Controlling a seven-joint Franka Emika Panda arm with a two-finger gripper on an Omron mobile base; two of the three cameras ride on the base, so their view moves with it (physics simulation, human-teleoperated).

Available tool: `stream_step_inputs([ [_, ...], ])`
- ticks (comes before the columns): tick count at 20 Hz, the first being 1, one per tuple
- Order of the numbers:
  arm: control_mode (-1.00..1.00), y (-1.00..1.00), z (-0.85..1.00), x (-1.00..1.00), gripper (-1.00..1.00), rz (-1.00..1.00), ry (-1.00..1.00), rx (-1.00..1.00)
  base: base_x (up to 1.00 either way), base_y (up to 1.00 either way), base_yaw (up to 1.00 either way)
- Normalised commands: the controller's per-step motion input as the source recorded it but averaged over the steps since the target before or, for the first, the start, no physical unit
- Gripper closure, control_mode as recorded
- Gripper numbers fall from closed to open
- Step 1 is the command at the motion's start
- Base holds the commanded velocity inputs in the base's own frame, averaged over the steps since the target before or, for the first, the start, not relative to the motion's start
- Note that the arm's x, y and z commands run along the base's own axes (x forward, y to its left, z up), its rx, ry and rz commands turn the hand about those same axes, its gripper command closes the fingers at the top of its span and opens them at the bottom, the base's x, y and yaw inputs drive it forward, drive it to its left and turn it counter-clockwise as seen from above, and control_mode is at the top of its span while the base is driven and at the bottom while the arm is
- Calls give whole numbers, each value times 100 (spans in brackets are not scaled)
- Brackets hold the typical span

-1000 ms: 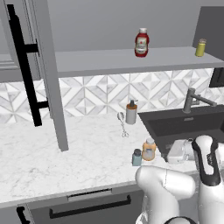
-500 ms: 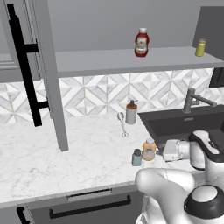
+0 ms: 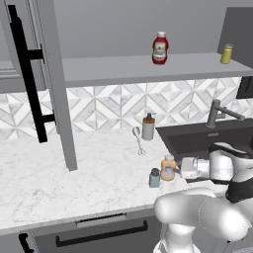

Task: Put the shaker and condiment bottle from the counter next to their counterparts in the cabinet.

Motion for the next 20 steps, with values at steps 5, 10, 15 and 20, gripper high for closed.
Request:
stream_step_inputs([
  [5,-100,14,-39,19,-100,11,4,11,0,0,0],
  [10,-100,21,-35,26,100,10,6,11,0,0,0],
  [15,-100,-3,-21,26,100,0,0,11,0,0,0],
  [20,-100,-4,3,13,100,-18,-8,6,0,0,0],
])
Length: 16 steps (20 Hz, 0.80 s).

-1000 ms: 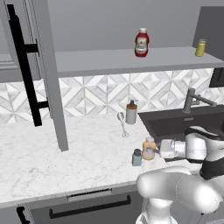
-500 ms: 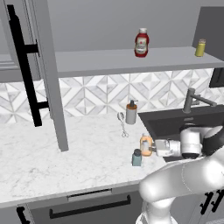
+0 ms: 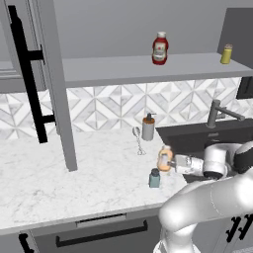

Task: Put the shaker and condiment bottle from the counter next to their counterparts in the cabinet.

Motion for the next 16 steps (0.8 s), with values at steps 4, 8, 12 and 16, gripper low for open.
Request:
stream_step_inputs([
  [4,-100,-5,44,7,100,-8,-18,1,0,0,0],
  [8,-100,0,69,12,100,-9,-16,0,0,0,0],
  [12,-100,0,99,16,100,-12,-2,0,0,0,0],
  [16,-100,6,88,2,100,-19,-8,-9,0,0,0],
])
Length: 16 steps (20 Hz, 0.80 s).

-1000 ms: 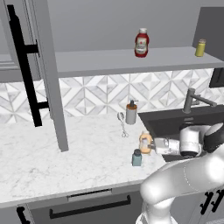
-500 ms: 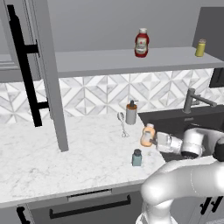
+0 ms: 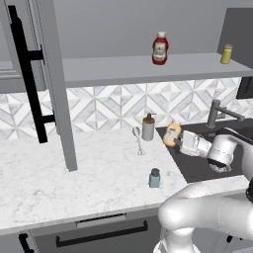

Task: Put the shaker and condiment bottle from the counter next to their counterparts in the cabinet.

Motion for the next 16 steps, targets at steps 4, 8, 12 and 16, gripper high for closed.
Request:
stream_step_inputs([
  [4,-100,26,67,-11,100,-15,-30,-22,0,0,0],
  [8,-100,39,87,-6,100,-12,-31,-24,0,0,0],
  [12,-100,25,87,0,100,-13,-14,-16,0,0,0],
  [16,-100,13,71,3,100,-20,0,-8,0,0,0],
])
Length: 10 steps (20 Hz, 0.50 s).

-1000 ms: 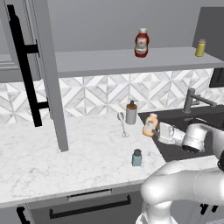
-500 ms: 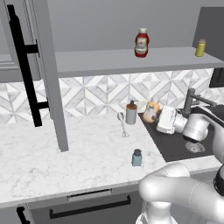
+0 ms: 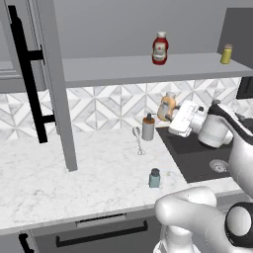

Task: Put the shaker and condiment bottle from the counter next to their counterparts in the cabinet.

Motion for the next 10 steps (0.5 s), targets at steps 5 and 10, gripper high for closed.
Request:
stream_step_inputs([
  [5,-100,22,74,23,100,-28,0,-5,0,0,0],
  [10,-100,21,80,14,100,-30,0,-5,0,0,0],
])
